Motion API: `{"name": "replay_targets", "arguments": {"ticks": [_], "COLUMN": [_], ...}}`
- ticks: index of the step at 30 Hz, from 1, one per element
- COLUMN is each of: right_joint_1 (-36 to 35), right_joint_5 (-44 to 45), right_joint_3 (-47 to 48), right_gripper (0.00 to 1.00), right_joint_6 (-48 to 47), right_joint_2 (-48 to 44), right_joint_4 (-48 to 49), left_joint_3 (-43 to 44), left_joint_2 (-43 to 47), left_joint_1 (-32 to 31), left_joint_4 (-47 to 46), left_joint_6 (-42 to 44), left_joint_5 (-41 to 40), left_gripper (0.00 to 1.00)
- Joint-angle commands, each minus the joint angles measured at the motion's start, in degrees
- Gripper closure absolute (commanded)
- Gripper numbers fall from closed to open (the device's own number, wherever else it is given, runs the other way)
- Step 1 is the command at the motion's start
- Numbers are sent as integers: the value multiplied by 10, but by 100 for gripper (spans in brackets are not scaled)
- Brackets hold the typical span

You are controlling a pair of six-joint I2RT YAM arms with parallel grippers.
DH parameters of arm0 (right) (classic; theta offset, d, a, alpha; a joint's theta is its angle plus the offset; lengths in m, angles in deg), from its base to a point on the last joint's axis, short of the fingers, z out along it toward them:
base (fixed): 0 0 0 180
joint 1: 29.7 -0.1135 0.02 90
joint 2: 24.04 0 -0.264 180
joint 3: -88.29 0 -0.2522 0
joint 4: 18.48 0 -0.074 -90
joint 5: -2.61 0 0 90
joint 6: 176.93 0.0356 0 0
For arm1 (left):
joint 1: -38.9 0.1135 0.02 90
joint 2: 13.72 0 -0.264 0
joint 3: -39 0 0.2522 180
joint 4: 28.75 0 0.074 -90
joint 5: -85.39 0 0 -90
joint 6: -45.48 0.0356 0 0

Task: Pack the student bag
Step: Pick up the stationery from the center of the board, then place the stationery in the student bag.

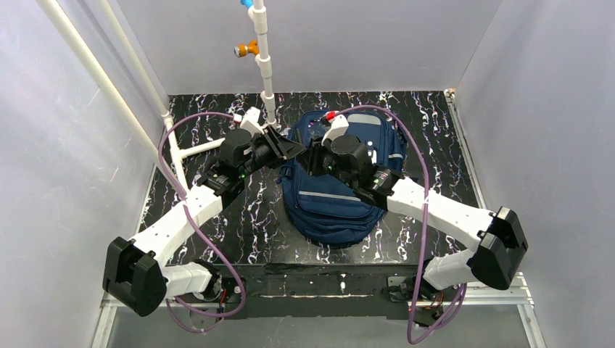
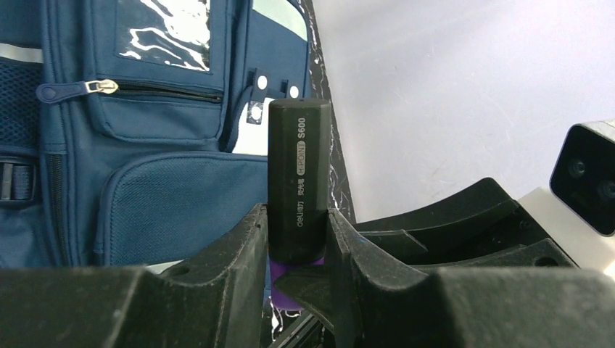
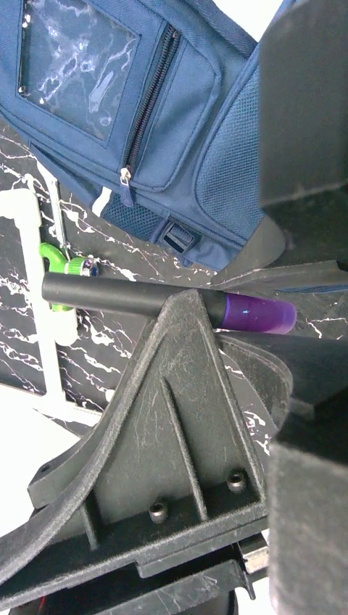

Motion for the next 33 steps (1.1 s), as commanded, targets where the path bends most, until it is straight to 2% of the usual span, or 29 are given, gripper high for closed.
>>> {"name": "replay_targets", "arguments": {"ticks": [1, 3, 5, 6, 8, 10, 13, 16, 19, 22, 27, 33], "right_joint_1": [-1, -1, 2, 8, 36, 71, 135, 211, 273, 313, 326, 331], "right_joint_5": [16, 13, 8, -1, -44, -93, -167, -255, -323, -388, -461, -454], "right_joint_3": [21, 17, 14, 10, -8, -36, -67, -108, -143, -166, -181, -177], "right_gripper": [68, 69, 80, 90, 99, 99, 99, 99, 99, 99, 99, 99], "right_joint_6": [4, 7, 12, 21, 55, 88, 115, 145, 150, 182, 234, 200], "right_joint_2": [13, 16, 17, 17, 14, 8, -9, -30, -49, -47, -15, -21], "right_joint_4": [45, 51, 55, 59, 77, 93, 97, 105, 95, 113, 164, 124], "left_joint_3": [12, 11, 11, 11, 11, 8, 20, 40, 58, 122, 209, 268], "left_joint_2": [30, 33, 35, 35, 39, 51, 63, 42, -14, -105, -254, -344], "left_joint_1": [-4, -4, -4, -4, -4, -3, 1, 7, 11, 14, 11, -17], "left_joint_4": [4, 5, 5, 5, 11, 27, 87, 122, 113, 115, 85, 75], "left_joint_6": [6, 5, 8, 11, 34, 80, 202, 343, 467, 567, 660, 726], "left_joint_5": [-14, -16, -16, -15, -21, -39, -91, -89, -54, 19, 34, -11], "left_gripper": [100, 100, 98, 90, 67, 46, 19, 14, 15, 19, 28, 23]}}
